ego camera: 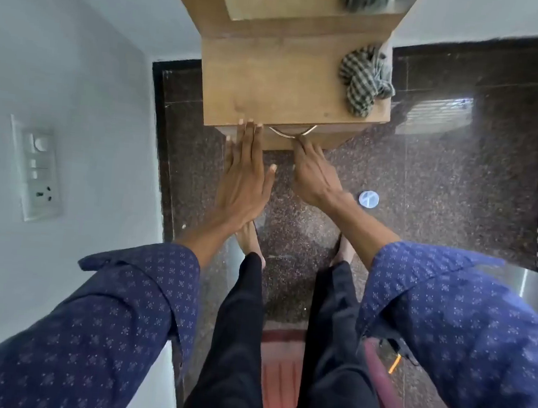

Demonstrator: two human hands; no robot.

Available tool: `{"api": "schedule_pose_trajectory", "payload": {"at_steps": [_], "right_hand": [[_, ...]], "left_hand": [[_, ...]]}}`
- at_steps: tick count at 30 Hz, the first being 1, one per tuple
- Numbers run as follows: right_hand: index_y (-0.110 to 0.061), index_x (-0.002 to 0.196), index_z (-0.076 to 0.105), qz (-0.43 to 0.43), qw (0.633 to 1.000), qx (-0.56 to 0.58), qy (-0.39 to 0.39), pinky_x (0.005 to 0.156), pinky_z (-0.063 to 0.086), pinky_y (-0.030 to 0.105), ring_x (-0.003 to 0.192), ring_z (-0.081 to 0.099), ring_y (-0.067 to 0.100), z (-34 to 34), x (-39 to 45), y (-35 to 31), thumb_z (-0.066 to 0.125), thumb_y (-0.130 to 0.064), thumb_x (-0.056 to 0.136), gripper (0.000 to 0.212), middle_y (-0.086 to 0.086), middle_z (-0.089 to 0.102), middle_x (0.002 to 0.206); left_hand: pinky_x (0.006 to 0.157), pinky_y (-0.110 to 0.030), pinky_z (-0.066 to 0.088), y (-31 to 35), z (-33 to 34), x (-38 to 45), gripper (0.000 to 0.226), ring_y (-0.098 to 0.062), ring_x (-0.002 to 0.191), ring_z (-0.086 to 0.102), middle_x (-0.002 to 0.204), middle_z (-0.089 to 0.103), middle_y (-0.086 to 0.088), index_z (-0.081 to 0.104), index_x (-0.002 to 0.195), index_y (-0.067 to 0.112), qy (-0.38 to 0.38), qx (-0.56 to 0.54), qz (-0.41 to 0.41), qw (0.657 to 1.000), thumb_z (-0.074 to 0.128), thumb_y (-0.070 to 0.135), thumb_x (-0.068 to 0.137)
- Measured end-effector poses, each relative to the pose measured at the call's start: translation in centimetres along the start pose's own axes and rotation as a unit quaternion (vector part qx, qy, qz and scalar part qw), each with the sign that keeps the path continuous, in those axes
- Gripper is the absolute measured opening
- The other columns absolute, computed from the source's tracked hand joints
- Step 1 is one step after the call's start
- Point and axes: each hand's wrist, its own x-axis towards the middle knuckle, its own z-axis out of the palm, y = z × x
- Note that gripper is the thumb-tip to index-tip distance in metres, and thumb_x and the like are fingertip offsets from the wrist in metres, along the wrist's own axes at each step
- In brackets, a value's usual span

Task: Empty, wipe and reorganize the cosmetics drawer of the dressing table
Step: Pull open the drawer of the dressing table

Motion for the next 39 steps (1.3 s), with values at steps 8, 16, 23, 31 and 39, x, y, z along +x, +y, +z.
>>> {"api": "schedule_pose_trajectory", "payload": {"at_steps": [8,16,23,31,39], "right_hand": [[-0.01,0.164,0.016,0.068,0.992,-0.004,-0.11,0.097,0.048,0.054,0.132,0.05,0.044,0.7,3.9,0.9,0.049,-0.004,0.094,0.078,0.007,0.013,0.172],[-0.015,0.158,0.026,0.073,0.99,0.01,-0.121,0.082,0.049,0.055,0.11,0.063,0.047,1.9,0.0,0.2,0.049,-0.007,0.095,0.068,0.003,0.024,0.165],[-0.019,0.126,0.063,0.033,0.999,0.026,-0.018,0.074,0.059,0.049,0.095,0.071,0.036,1.0,-5.4,-0.7,0.048,-0.009,0.09,0.04,0.007,0.071,0.119],[-0.012,0.122,0.065,0.093,0.994,0.029,0.039,0.068,0.059,0.046,0.087,0.065,0.026,1.2,-8.1,0.7,0.058,-0.001,0.09,0.035,0.0,0.062,0.114],[-0.007,0.075,0.069,0.145,0.989,0.011,0.001,0.061,0.056,0.045,0.068,0.063,0.031,1.4,-8.1,0.1,0.055,-0.002,0.081,0.016,0.008,0.067,0.08]], "left_hand": [[0.131,-0.052,0.008,-0.1,1.8,0.3,0.074,-0.029,0.162,-0.006,0.174,0.0,-0.018,-0.002,0.166,0.004,-0.014,-0.006,0.0,1.0,0.033,0.037,0.11],[0.131,-0.052,0.01,0.5,3.3,-1.1,0.076,-0.028,0.162,-0.003,0.175,0.0,-0.016,-0.002,0.166,0.006,-0.027,-0.016,-0.025,0.999,0.037,0.039,0.11],[0.129,-0.055,0.016,2.4,4.2,-3.0,0.071,-0.032,0.161,0.011,0.173,0.014,-0.019,0.012,0.165,0.004,-0.051,-0.012,-0.053,0.997,0.039,0.041,0.11],[0.129,-0.045,0.011,2.9,5.2,-5.1,0.073,-0.035,0.158,0.021,0.173,0.012,-0.018,0.017,0.164,0.002,-0.112,0.001,-0.055,0.992,0.036,0.047,0.11],[0.126,-0.05,0.03,4.1,5.7,-7.7,0.076,-0.036,0.157,0.025,0.173,0.012,-0.02,0.02,0.162,0.0,-0.131,-0.006,-0.08,0.988,0.029,0.051,0.108]]}}
